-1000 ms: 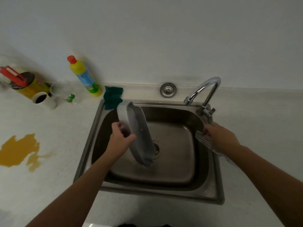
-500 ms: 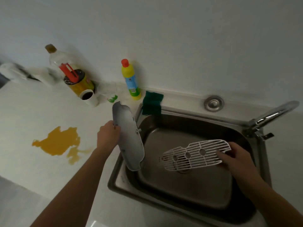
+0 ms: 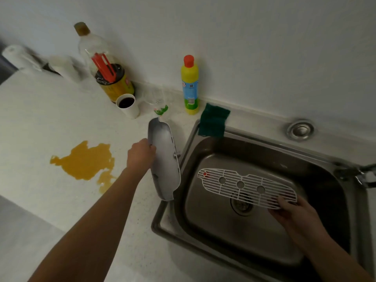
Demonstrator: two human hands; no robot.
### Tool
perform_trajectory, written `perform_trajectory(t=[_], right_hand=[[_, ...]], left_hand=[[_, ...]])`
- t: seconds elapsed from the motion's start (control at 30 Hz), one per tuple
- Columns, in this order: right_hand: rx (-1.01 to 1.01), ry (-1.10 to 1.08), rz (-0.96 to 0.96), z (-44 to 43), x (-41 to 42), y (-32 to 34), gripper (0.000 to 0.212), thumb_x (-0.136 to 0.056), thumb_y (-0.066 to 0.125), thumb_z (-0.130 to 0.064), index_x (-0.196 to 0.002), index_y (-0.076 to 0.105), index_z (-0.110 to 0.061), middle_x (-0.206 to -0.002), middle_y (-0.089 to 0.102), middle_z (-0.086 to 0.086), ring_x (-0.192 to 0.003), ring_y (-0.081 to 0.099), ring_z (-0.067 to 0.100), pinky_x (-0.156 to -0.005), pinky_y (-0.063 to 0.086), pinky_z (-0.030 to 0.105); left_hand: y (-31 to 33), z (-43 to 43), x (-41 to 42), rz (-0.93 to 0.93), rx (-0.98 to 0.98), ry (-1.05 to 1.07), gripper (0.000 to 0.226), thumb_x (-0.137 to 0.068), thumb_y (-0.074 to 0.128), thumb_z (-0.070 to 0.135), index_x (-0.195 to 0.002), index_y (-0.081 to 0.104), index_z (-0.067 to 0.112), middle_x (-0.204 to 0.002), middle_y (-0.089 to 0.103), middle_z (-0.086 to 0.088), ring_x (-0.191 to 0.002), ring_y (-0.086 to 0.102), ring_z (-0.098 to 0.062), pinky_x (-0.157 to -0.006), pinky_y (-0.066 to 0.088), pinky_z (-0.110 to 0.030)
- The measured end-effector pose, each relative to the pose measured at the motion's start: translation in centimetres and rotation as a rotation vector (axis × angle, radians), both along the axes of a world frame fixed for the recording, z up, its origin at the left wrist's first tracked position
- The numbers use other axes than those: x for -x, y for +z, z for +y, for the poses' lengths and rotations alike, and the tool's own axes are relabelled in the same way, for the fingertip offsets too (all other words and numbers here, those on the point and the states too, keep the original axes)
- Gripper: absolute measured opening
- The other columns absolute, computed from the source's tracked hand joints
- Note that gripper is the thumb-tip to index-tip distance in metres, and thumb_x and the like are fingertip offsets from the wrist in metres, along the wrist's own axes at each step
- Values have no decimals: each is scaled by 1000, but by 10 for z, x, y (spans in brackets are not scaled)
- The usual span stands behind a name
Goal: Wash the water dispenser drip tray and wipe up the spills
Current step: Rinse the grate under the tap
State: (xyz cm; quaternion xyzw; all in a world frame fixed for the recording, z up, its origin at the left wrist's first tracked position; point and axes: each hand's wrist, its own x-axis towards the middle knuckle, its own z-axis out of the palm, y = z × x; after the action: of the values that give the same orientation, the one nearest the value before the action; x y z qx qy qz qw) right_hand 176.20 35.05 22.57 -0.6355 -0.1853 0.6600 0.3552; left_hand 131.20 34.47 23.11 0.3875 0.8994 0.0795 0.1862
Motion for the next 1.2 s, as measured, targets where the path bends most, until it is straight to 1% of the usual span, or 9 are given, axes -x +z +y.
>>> perform_trajectory(t=[0.2,0.33,0.5,0.63,0.73,0.83,0.93,1.1,1.2], right_hand=[[13,-1,64,6,-3,0,21,-99,54,4,-108,67,-9,-90,79,8,-79,78,18,-64,64,33],[10,3,78,10,-16,4,21,-99,54,3,-103,70,-10,-91,80,7,-80,78,18,-61,62,31],[-41,-16,94,13,-46,14,21,-98,56,1,-112,70,-8,-103,79,12,-91,78,24,-72,65,35],[-69,-17,69,14,-85,19,24,-98,58,-4,-120,66,-9,-111,77,14,-101,76,28,-77,64,39],[-112,78,-190,20,-118,15,38,-98,63,-10,-134,51,-14,-116,70,14,-99,74,30,-78,63,45],[-248,13,-542,43,-156,16,59,-95,66,-16,-142,34,-33,-100,68,6,-77,73,23,-66,59,40],[-323,90,-848,76,-190,15,66,-94,64,-30,-150,29,-26,-89,64,-6,-74,63,14,-77,45,36],[-293,332,-984,99,-203,4,34,-97,59,-26,-127,58,-10,-100,68,12,-92,62,33,-79,41,36],[-381,314,-1015,89,-201,0,29,-97,59,-21,-125,57,-14,-101,64,8,-87,61,28,-76,40,33]], left_hand=[[14,-9,-33,167,-201,33,45,-97,55,27,-139,47,16,-123,53,-13,-106,58,-34,-81,49,-45],[14,-12,-111,-254,-379,-93,34,-99,63,37,-131,54,34,-110,64,6,-88,63,-6,-86,58,-35],[-2,-8,-192,-614,-327,-137,42,-101,61,41,-141,50,31,-131,55,8,-106,64,-10,-96,55,-36],[-2,-3,-236,-1118,-330,97,15,-106,55,34,-115,65,39,-113,75,-4,-91,77,-18,-69,65,-40],[1,2,-262,-1152,-383,99,18,-107,53,27,-104,69,36,-104,78,-6,-90,79,-24,-64,63,-37],[4,9,-282,-1133,-404,78,21,-107,53,24,-102,70,36,-102,78,-3,-90,79,-23,-63,63,-36],[5,17,-298,-1133,-412,93,20,-107,53,22,-107,69,33,-100,79,-3,-88,79,-22,-63,63,-35],[7,29,-313,-1148,-396,120,15,-107,54,20,-114,67,23,-98,79,-6,-86,78,-25,-62,63,-37],[6,35,-315,-1151,-388,138,17,-107,54,19,-110,69,26,-99,79,-8,-86,78,-26,-61,62,-37]])
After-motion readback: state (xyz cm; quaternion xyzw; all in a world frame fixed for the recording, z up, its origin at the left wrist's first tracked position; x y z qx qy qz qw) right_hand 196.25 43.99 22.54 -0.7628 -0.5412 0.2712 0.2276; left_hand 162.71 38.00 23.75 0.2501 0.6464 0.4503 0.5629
